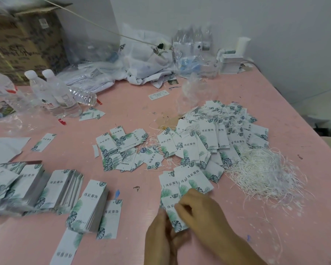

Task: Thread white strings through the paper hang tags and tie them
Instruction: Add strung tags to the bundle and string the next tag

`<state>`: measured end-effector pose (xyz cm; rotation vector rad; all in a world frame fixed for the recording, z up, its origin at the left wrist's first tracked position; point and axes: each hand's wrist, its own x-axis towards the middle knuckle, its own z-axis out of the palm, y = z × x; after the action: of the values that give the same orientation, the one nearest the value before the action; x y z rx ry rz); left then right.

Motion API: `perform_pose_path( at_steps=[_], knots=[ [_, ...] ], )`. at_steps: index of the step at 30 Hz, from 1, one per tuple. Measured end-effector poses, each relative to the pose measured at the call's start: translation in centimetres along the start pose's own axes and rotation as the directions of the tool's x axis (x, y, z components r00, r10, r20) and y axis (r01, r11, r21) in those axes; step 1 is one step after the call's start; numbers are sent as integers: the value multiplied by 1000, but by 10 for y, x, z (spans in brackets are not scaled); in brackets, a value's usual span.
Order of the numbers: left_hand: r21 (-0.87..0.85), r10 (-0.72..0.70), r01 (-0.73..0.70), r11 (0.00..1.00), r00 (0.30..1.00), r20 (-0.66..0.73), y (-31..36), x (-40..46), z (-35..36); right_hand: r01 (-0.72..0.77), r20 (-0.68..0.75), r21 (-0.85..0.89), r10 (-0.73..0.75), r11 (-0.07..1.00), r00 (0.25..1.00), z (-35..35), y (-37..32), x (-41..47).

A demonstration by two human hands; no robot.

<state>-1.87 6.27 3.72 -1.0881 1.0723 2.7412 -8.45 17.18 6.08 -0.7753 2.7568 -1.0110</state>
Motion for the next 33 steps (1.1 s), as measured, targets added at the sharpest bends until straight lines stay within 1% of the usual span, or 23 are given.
perform_pose_path(
  at_steps=[1, 3, 4, 5, 6, 7, 8, 9, 10, 12, 19, 23, 25, 27, 30, 31, 33],
  knots=[
    [0, 6, -6, 1000, 1000, 19, 1, 0, 2, 18, 22, 29, -18, 999, 1000, 2, -1, -1],
    [12, 28, -28, 1000, 1000, 4, -1, 0, 0, 20, 39, 116, -25, 993, 999, 3, -1, -3],
    [22, 47, -47, 999, 999, -13, -3, 2, -3, 3, 3, 178, -3, 984, 1000, 3, 2, -3],
    [45, 70, -69, 997, 997, -42, -4, 4, -6, -9, -52, 206, 20, 978, 998, 2, 5, -2],
    [69, 98, -93, 993, 993, -73, -5, 7, -11, 13, -123, 161, 8, 987, 992, 1, 9, 1],
    [78, 124, -116, 990, 987, -103, -5, 9, -13, 50, -183, 47, -40, 998, 982, 2, 15, 4],
    [87, 149, -139, 986, 981, -122, -5, 9, -15, 93, -204, -79, -108, 992, 973, 4, 23, 7],
    [91, 165, -153, 984, 977, -135, -5, 9, -15, 121, -190, -186, -156, 975, 969, 6, 28, 10],
    [99, 175, -162, 982, 974, -142, -5, 9, -15, 126, -160, -259, -171, 958, 972, 8, 33, 13],
    [118, 184, -168, 979, 972, -145, -7, 11, -15, 110, -129, -329, -160, 938, 979, 12, 38, 16],
    [153, 190, -172, 973, 976, -110, -12, 17, -20, 25, -256, -395, -136, 918, 957, 15, 43, 17],
    [155, 196, -179, 972, 975, -105, -13, 18, -21, -64, -297, -407, -65, 911, 953, 16, 42, 14],
    [159, 202, -185, 970, 974, -99, -14, 18, -21, -78, -295, -427, -57, 901, 954, 16, 39, 11],
    [164, 207, -190, 968, 974, -96, -14, 18, -22, -59, -285, -453, -82, 890, 955, 17, 37, 9],
    [165, 220, -201, 965, 970, -101, -14, 17, -21, 2, -282, -429, -136, 903, 950, 14, 33, 11],
    [158, 234, -216, 964, 966, -108, -14, 16, -21, 49, -256, -419, -170, 907, 952, 14, 31, 12],
    [158, 283, -263, 952, 952, -120, -13, 13, -20, 170, -133, -410, -243, 896, 961, 13, 26, 14]
  ],
)
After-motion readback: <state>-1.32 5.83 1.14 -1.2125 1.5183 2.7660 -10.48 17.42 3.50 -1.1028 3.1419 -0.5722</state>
